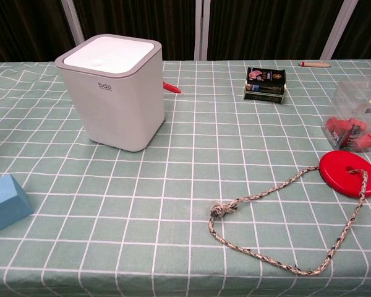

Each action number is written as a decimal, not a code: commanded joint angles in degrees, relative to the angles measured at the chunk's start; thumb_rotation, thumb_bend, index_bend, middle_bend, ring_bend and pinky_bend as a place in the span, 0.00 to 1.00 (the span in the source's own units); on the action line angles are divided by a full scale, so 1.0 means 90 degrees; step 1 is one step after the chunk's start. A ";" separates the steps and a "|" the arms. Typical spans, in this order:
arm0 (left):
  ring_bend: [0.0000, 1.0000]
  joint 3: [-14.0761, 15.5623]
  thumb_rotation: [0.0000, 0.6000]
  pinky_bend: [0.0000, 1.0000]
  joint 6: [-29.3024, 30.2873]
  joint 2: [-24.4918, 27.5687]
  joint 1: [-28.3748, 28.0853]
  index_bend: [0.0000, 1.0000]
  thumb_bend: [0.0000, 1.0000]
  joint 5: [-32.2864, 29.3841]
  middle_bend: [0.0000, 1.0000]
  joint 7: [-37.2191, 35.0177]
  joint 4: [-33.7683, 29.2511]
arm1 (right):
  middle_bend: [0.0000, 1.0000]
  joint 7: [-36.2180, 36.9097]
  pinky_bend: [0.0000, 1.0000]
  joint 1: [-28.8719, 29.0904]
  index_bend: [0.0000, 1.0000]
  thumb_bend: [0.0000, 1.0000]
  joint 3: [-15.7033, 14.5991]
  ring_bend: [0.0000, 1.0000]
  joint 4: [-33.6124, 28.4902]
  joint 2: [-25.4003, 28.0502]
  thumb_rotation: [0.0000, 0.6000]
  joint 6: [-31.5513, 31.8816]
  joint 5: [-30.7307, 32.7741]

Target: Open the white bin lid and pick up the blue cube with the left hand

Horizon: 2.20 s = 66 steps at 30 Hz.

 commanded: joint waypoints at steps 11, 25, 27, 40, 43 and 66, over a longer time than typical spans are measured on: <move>0.00 -0.0052 1.00 0.13 -0.0049 0.0041 -0.0139 0.05 0.04 0.0171 0.06 0.0093 -0.0074 | 0.00 0.0022 0.00 0.0008 0.00 0.26 0.0006 0.00 0.0020 -0.0012 1.00 -0.0017 0.0007; 0.00 -0.0892 1.00 0.13 -0.1569 0.0163 -0.1769 0.05 0.04 0.0391 0.06 0.0923 -0.0889 | 0.00 0.0016 0.00 0.0020 0.00 0.26 0.0013 0.00 0.0096 -0.0021 1.00 -0.0068 0.0046; 0.00 -0.0998 1.00 0.13 -0.1874 0.0112 -0.1989 0.05 0.04 0.0219 0.07 0.0986 -0.0909 | 0.00 0.0046 0.00 0.0020 0.00 0.26 0.0015 0.00 0.0124 -0.0027 1.00 -0.0081 0.0061; 0.00 -0.1078 1.00 0.13 -0.2919 -0.0462 -0.2825 0.05 0.04 -0.0472 0.10 0.1444 -0.0539 | 0.00 0.0261 0.00 0.0027 0.00 0.26 0.0044 0.00 0.0300 -0.0045 1.00 -0.0133 0.0134; 0.00 -0.1019 1.00 0.13 -0.2987 -0.0533 -0.2874 0.05 0.04 -0.0580 0.15 0.1475 -0.0450 | 0.00 0.0285 0.00 0.0022 0.00 0.26 0.0048 0.00 0.0334 -0.0056 1.00 -0.0123 0.0139; 0.00 -0.0765 1.00 0.14 -0.1073 0.0207 -0.1881 0.05 0.04 -0.0583 0.10 0.1285 -0.1301 | 0.00 0.0373 0.00 0.0032 0.00 0.26 0.0040 0.00 0.0450 -0.0125 1.00 -0.0154 0.0138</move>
